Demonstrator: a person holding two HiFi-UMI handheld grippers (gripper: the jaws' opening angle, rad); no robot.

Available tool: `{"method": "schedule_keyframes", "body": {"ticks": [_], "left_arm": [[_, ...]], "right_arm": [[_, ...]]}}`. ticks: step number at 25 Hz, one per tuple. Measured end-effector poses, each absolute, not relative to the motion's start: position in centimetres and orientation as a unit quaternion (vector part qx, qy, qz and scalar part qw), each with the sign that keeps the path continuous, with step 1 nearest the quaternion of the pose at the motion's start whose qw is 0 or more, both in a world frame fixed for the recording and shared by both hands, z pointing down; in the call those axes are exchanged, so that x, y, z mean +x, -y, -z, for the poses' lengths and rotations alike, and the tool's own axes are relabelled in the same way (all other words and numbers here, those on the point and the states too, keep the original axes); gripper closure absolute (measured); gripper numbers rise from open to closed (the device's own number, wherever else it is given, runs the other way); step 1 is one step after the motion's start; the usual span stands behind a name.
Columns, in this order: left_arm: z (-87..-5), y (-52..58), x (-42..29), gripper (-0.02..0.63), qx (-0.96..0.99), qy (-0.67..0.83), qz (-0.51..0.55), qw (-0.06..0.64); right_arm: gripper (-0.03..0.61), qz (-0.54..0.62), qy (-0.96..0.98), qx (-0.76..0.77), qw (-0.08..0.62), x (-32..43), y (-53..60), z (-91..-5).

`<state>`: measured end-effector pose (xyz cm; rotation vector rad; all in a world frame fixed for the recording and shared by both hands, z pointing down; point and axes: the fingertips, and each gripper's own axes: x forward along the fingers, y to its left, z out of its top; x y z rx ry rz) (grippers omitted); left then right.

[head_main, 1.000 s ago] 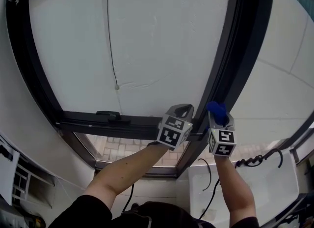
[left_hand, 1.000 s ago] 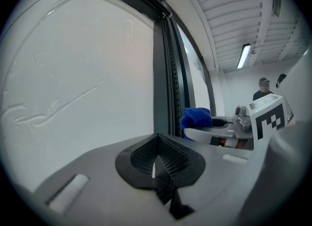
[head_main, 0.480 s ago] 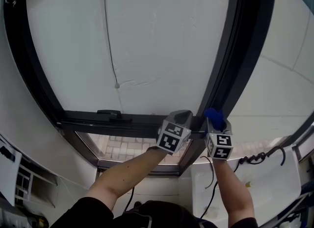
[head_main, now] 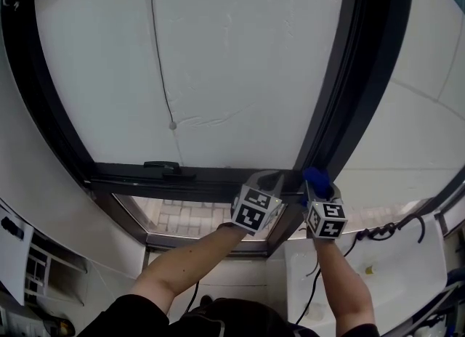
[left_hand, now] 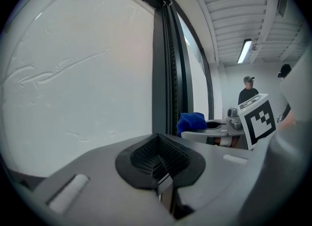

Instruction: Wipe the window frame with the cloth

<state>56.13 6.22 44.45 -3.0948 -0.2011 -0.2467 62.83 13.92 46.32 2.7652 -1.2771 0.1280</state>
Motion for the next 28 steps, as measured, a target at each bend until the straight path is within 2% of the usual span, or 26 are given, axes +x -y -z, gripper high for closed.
{"method": "schedule_keyframes", "body": {"ticks": [7, 28], "left_arm": [[-46.1, -6.0, 56.0, 0.624, -0.994, 0.065, 0.091, -0.011], [-50.3, -5.8, 55.6, 0.624, -0.99, 0.073, 0.116, -0.025]], "right_arm": [[0.431, -0.071, 0.415, 0.905, 0.057, 63.3, -14.0, -48.3], [0.43, -0.152, 0.416, 0.892, 0.092, 63.2, -14.0, -54.2]]}}
